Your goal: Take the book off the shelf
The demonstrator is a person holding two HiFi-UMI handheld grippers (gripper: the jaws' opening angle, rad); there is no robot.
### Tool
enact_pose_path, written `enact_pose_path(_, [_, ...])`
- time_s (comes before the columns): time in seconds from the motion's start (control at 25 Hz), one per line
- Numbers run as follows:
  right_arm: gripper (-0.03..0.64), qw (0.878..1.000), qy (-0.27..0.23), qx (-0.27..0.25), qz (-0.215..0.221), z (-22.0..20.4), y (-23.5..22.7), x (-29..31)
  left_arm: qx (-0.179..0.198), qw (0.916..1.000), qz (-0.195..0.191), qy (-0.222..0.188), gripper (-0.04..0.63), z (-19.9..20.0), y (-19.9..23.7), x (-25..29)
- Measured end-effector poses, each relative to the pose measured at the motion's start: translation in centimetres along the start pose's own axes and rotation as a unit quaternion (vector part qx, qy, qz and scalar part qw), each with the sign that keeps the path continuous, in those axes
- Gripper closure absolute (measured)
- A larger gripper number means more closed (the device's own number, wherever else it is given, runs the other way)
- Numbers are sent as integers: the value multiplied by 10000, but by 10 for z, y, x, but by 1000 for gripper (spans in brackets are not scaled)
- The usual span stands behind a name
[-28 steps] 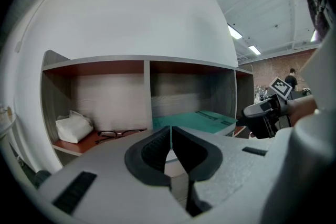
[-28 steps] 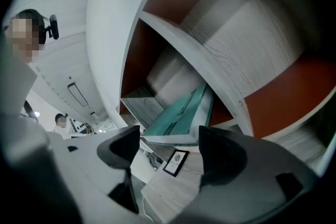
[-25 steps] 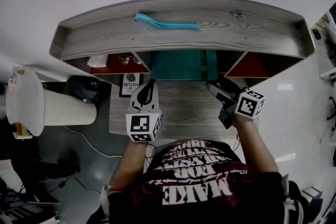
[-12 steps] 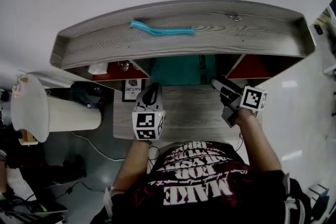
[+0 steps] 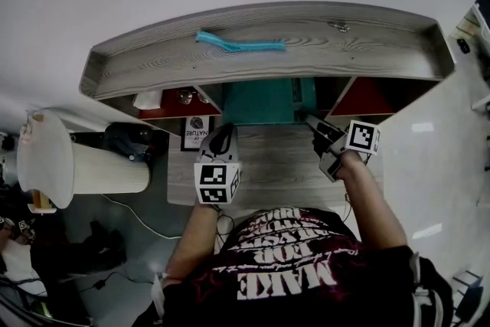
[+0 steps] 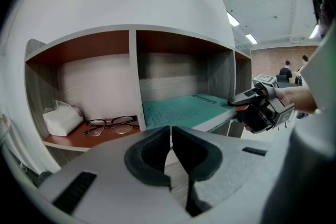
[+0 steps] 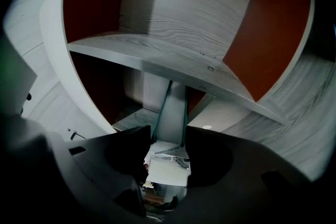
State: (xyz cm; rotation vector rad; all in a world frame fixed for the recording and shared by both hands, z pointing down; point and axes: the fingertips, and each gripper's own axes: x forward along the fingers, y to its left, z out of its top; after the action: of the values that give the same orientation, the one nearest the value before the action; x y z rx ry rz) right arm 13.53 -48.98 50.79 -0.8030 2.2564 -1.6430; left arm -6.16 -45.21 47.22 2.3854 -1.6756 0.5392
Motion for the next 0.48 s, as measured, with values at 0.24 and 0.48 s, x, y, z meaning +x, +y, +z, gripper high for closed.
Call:
enact_pose_path(0.24, [412, 9996, -199, 198, 87, -15, 1, -15, -118, 9998, 74, -169, 578, -2, 8, -21])
enact_pose_path(0.48, [424, 9965, -486, 583, 343, -37, 9, -31, -135, 9996, 107, -203, 578, -13, 13, -50])
